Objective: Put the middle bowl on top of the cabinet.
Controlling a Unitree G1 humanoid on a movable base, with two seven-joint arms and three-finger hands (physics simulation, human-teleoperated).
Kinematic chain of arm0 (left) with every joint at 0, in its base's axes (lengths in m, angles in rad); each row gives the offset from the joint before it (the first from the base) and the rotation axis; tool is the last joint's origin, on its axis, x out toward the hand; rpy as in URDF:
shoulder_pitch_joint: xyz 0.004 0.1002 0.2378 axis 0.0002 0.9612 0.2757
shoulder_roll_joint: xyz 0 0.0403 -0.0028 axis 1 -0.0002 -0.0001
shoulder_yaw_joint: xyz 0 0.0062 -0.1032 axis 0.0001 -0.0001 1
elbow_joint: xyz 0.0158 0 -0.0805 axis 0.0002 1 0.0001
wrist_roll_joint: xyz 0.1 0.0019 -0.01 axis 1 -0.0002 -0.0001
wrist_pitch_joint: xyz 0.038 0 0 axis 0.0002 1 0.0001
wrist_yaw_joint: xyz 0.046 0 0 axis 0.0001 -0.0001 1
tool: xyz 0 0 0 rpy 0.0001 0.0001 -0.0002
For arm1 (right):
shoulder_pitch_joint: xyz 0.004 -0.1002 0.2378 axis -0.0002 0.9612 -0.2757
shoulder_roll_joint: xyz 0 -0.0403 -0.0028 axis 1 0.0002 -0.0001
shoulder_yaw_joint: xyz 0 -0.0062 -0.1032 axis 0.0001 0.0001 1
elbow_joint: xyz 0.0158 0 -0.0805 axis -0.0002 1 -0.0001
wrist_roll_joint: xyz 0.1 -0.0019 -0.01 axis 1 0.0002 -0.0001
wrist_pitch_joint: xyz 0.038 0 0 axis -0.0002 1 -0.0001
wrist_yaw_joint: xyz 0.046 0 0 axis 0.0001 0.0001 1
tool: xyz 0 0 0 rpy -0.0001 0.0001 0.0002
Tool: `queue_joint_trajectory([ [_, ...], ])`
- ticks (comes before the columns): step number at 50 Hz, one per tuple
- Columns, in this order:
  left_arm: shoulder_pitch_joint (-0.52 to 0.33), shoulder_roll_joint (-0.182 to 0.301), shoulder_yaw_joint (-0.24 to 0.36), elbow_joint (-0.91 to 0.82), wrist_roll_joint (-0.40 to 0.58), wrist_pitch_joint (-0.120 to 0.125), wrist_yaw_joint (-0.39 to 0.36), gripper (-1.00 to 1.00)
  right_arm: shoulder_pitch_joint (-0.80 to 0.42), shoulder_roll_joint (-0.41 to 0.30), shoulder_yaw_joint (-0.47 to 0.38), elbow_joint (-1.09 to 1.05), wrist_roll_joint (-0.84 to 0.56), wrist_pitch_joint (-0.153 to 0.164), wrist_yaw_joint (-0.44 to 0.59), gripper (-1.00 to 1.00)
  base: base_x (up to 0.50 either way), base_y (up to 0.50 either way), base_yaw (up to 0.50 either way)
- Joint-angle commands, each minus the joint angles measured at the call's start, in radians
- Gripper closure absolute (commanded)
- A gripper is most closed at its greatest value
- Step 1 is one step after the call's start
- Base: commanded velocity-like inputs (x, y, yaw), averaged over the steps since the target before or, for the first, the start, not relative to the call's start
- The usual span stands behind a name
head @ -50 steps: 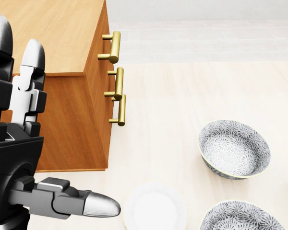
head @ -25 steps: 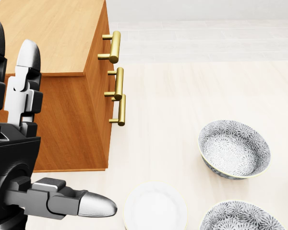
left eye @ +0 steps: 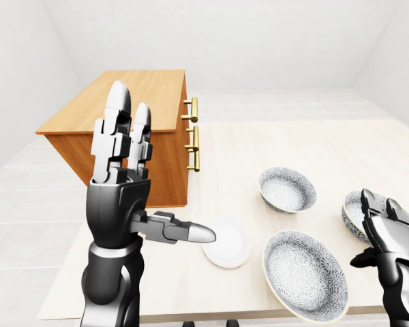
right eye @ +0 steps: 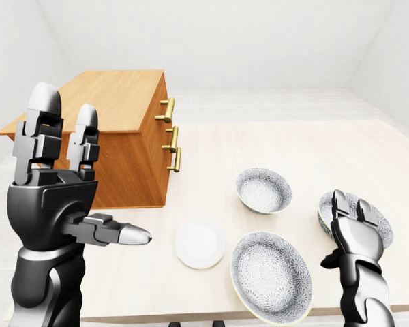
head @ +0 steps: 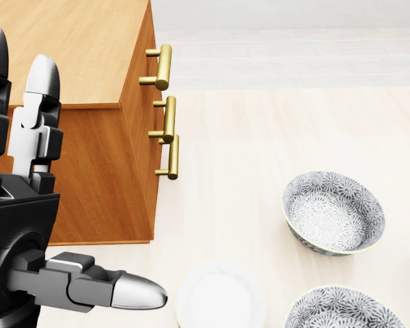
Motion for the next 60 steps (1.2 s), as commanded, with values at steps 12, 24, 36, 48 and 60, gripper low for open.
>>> queue_joint_trajectory([
  [12,-0.024,0.003,-0.002,-0.025,-0.001,0.000,0.002,-1.00,-0.064,-0.043,0.059,0.200,-0.050,0.011,-0.098,-1.00,0.00,0.00,0.00],
  [24,-0.080,0.004,0.004,-0.053,0.000,0.000,-0.003,-1.00,-0.123,-0.109,0.069,0.216,-0.032,0.056,-0.061,-1.00,0.00,0.00,0.00],
  [36,-0.103,0.003,0.003,-0.051,0.002,0.000,-0.012,-1.00,-0.151,-0.159,0.117,0.391,-0.050,0.105,-0.146,-1.00,0.00,0.00,0.00],
  [48,-0.104,0.001,0.004,-0.074,0.002,0.000,-0.009,-1.00,-0.162,-0.160,0.172,0.423,-0.039,0.116,-0.171,1.00,0.00,0.00,0.00],
  [60,-0.089,-0.002,-0.020,-0.090,0.001,0.000,-0.006,-1.00,-0.169,-0.165,0.188,0.460,-0.033,0.137,-0.196,1.00,0.00,0.00,0.00],
])
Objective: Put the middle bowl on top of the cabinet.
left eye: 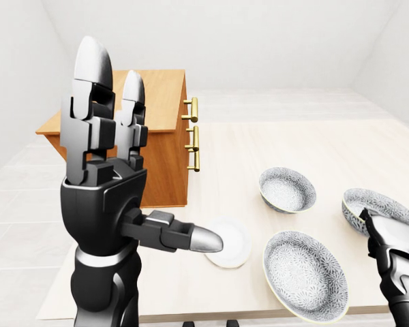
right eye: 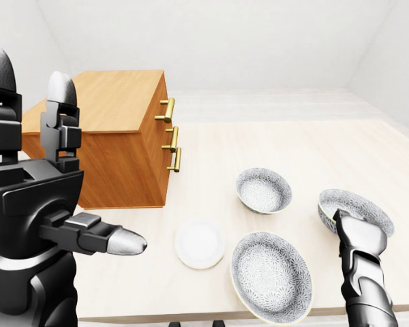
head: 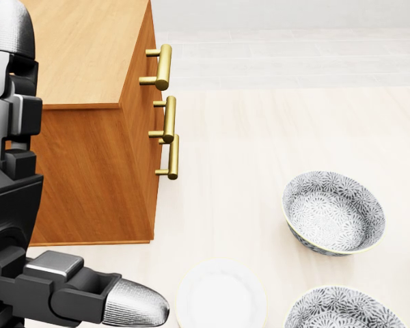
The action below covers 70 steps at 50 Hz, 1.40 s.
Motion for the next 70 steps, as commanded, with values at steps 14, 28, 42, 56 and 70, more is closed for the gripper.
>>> queue_joint_trajectory([
  [14,-0.003,-0.006,-0.019,-0.002,-0.002,0.000,0.003,-1.00,0.127,-0.011,-0.140,-0.494,-0.046,0.023,0.264,1.00,0.00,0.00,0.00],
  [28,0.006,-0.004,0.005,0.011,-0.029,0.000,-0.005,-1.00,0.061,-0.019,-0.285,-0.717,-0.136,-0.035,0.475,1.00,0.00,0.00,0.00],
  [42,-0.005,0.002,0.001,-0.020,-0.023,0.000,0.004,-1.00,-0.082,-0.046,-0.269,-0.787,-0.128,-0.050,0.613,1.00,0.00,0.00,0.00],
  [56,0.013,0.001,0.003,-0.032,-0.024,0.000,0.006,-1.00,-0.295,-0.111,-0.169,-0.797,-0.052,0.008,0.736,1.00,0.00,0.00,0.00],
  [70,-0.002,0.003,0.011,-0.049,-0.028,0.000,0.012,-1.00,-0.481,-0.076,-0.023,-0.806,-0.025,0.023,0.786,1.00,0.00,0.00,0.00],
])
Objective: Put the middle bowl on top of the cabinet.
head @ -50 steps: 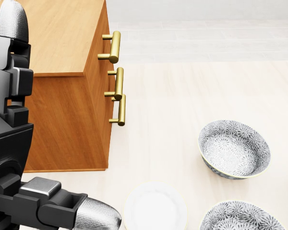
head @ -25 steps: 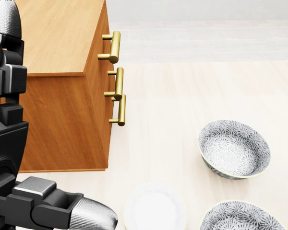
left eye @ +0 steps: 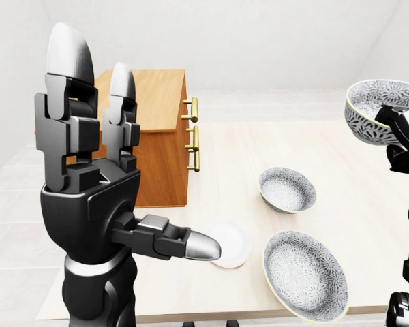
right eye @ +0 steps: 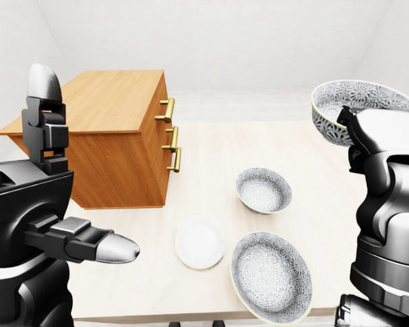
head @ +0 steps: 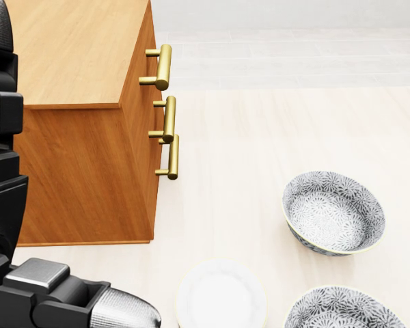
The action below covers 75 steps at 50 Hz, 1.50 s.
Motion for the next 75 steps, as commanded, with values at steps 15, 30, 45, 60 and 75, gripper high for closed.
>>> queue_joint_trajectory([
  [15,-0.014,0.005,0.018,-0.046,-0.014,0.000,0.009,-1.00,-0.334,0.077,0.217,0.009,0.017,0.001,0.078,1.00,0.00,0.00,0.00],
  [30,-0.025,0.023,0.070,-0.092,-0.022,0.000,0.011,-1.00,-0.539,0.157,0.292,0.142,-0.004,0.001,0.070,1.00,0.00,0.00,0.00],
  [45,0.029,0.062,0.129,-0.092,-0.056,0.000,0.016,-1.00,-0.721,0.261,0.360,0.326,0.003,-0.030,-0.001,1.00,0.00,0.00,0.00],
  [60,0.051,0.068,0.134,-0.092,-0.068,0.000,0.028,-1.00,-0.799,0.369,0.403,0.409,0.020,-0.018,-0.040,1.00,0.00,0.00,0.00],
  [75,0.060,0.073,0.182,-0.092,-0.078,0.000,0.056,-1.00,-0.853,0.460,0.439,0.451,0.033,-0.006,-0.051,1.00,0.00,0.00,0.00],
])
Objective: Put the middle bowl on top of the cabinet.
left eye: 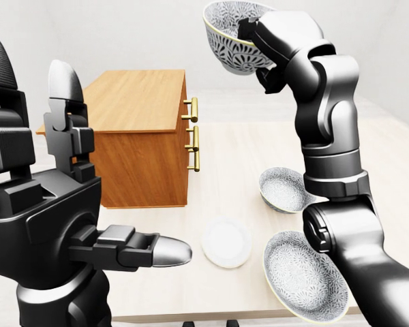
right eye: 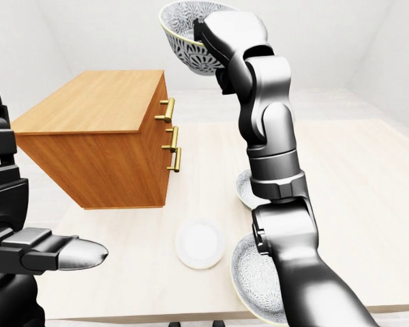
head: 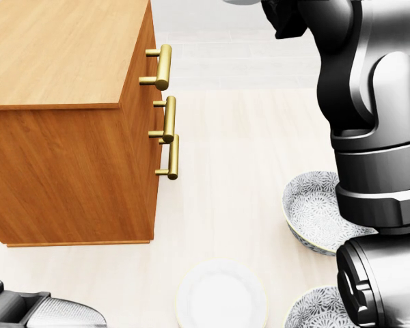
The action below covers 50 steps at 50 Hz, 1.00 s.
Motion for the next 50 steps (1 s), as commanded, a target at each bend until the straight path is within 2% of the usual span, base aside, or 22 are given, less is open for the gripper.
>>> queue_joint_trajectory([
  [1,-0.002,0.012,0.033,0.000,-0.011,0.000,0.027,-1.00,-0.042,0.064,0.021,0.026,0.045,0.019,-0.045,1.00,0.00,0.00,0.00],
  [4,-0.005,0.041,0.025,0.000,-0.002,0.000,0.034,-1.00,-0.049,0.081,0.027,0.026,0.046,0.026,-0.042,1.00,0.00,0.00,0.00],
  [11,0.003,0.039,0.023,0.000,-0.026,0.000,0.033,-1.00,-0.069,0.124,0.047,0.048,0.049,0.026,-0.052,1.00,0.00,0.00,0.00],
  [16,0.029,0.055,0.040,0.000,-0.053,0.000,0.032,-1.00,-0.092,0.132,0.057,0.088,0.045,0.004,-0.070,1.00,0.00,0.00,0.00],
  [29,0.056,0.085,0.045,0.000,-0.102,0.000,0.077,-1.00,-0.149,0.237,0.086,0.175,0.051,0.015,-0.112,1.00,0.00,0.00,0.00],
  [30,0.066,0.086,0.044,0.000,-0.105,0.000,0.079,-1.00,-0.148,0.243,0.095,0.170,0.050,0.003,-0.118,1.00,0.00,0.00,0.00],
  [33,0.095,0.085,0.040,0.000,-0.105,0.000,0.075,-1.00,-0.145,0.259,0.097,0.174,0.051,-0.001,-0.122,1.00,0.00,0.00,0.00],
  [39,0.096,0.089,0.038,0.000,-0.118,0.000,0.088,-1.00,-0.151,0.295,0.104,0.182,0.068,-0.009,-0.114,1.00,0.00,0.00,0.00],
  [41,0.101,0.093,0.036,0.000,-0.122,0.000,0.092,-1.00,-0.152,0.304,0.112,0.194,0.071,-0.028,-0.120,1.00,0.00,0.00,0.00],
  [46,0.122,0.109,0.057,0.000,-0.148,0.000,0.097,-1.00,-0.163,0.331,0.113,0.224,0.083,-0.026,-0.113,1.00,0.00,0.00,0.00],
  [48,0.124,0.116,0.055,0.000,-0.154,0.000,0.105,-1.00,-0.156,0.331,0.131,0.231,0.072,-0.042,-0.109,1.00,0.00,0.00,0.00],
  [50,0.133,0.119,0.052,0.000,-0.158,0.000,0.110,-1.00,-0.156,0.342,0.132,0.237,0.067,-0.043,-0.119,1.00,0.00,0.00,0.00],
])
